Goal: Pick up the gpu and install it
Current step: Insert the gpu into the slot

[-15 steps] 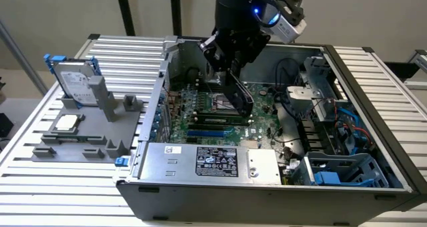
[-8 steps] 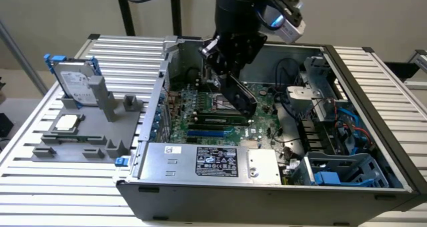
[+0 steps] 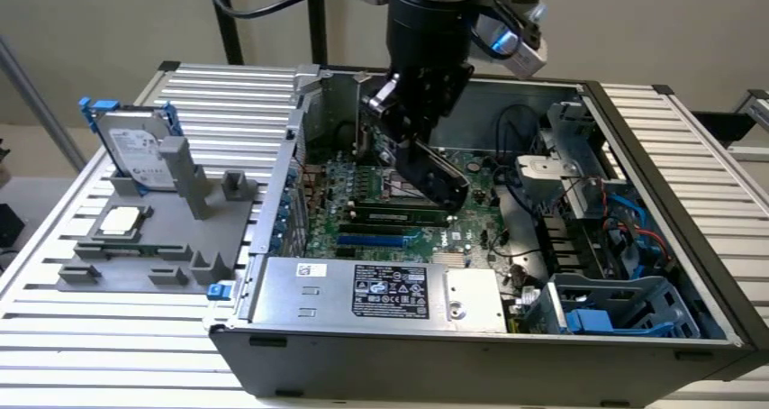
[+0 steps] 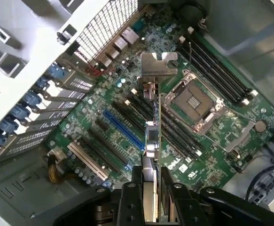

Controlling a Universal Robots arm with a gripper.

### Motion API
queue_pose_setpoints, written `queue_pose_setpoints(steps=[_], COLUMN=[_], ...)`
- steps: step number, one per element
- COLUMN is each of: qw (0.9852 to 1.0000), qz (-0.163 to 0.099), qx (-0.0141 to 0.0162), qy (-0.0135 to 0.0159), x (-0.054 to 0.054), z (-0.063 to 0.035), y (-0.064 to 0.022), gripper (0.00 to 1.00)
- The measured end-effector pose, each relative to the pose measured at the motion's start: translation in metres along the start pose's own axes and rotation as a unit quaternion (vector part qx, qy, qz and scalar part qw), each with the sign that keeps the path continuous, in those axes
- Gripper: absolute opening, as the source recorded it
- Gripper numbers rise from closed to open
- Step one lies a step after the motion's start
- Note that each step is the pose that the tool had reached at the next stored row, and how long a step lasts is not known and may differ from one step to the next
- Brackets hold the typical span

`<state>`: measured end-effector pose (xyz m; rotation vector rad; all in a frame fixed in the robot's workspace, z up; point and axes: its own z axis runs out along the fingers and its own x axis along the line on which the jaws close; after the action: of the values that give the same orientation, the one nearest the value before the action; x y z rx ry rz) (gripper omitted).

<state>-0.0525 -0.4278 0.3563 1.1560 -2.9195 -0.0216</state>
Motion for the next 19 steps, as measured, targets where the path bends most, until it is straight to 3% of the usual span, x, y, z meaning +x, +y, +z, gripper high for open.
queue_pose_setpoints(steps=[5,9,14,19], qw=[0.9990,0.9967,0.9920,0.9851], qz=[-0.044,-0.081,-0.126,-0.172], qx=[-0.0001,-0.0002,-0.0003,-0.0004], qy=[0.0006,0.0010,0.0016,0.0021], x=[0.000,0.000,0.000,0.000], z=[0.0038,0.0070,0.0108,0.0148], y=[0.0000,-0.0001,-0.0001,-0.0002], gripper=[0.00,0.00,0.00,0.00])
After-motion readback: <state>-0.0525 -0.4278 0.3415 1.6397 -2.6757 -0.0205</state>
